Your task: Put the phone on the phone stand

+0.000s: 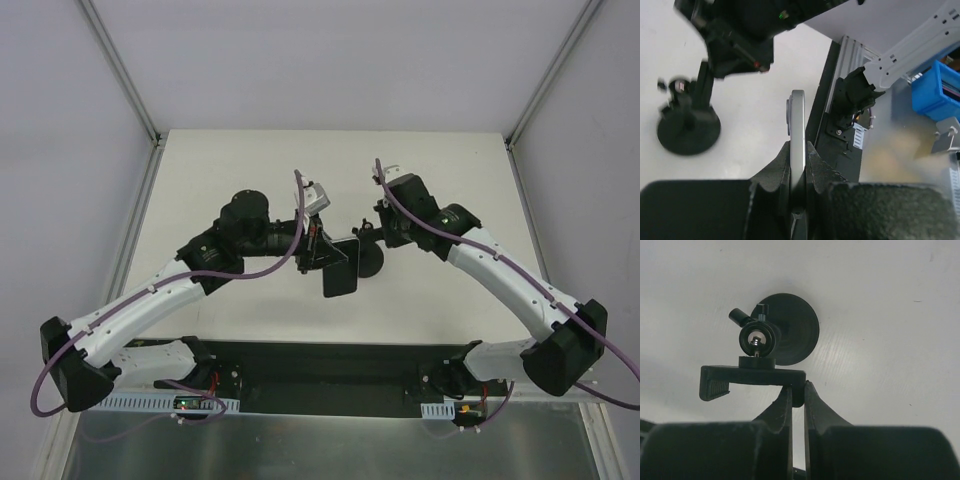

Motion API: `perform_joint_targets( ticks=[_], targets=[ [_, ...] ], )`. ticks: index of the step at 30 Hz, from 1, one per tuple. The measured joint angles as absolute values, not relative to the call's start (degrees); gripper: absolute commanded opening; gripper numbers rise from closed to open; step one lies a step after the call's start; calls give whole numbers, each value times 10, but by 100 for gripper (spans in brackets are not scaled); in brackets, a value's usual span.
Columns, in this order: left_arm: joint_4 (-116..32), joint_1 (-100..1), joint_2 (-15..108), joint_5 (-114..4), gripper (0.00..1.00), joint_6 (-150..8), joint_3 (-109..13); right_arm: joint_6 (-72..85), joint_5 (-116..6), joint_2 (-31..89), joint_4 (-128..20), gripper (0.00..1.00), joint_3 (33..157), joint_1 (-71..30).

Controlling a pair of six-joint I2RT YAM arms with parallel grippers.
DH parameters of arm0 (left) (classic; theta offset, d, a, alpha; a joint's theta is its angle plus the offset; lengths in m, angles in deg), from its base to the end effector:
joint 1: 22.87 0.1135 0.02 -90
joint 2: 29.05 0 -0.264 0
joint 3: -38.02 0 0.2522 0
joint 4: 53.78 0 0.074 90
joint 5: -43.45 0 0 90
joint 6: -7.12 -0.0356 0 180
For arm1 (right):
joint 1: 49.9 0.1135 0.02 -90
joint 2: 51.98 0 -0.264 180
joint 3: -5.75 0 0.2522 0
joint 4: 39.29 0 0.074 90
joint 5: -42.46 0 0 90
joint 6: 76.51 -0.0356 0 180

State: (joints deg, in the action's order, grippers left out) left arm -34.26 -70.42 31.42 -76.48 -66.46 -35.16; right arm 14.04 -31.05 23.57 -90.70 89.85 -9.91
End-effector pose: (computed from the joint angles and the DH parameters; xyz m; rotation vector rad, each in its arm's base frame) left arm 0.1489 -0.1891 0.3863 0.8910 1.6132 -1.2497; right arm 0.2232 0.1740 0.3331 -0.6538 2.1858 0.0246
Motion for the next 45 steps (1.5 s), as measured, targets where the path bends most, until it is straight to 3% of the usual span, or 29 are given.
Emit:
perform_joint_targets(
  ticks=[7,14,20,30,45],
  targets=[
    [-492,-704,384,-882,0,-797,-352,263,-529,236,-920,1,899,-144],
    [-529,-678,546,-1023,0,-848,-447,300,-640,256,-932,0,908,-151],
    [-535,-670,616,-1105,0,-851,-495,305,-668,260,-940,0,913,-168],
    [-553,-643,631,-1166,0,-850,-495,311,-691,260,-943,0,913,-175],
    [-576,-633,641,-1185,0,-856,-462,324,-707,260,-943,0,912,-188]
  ],
)
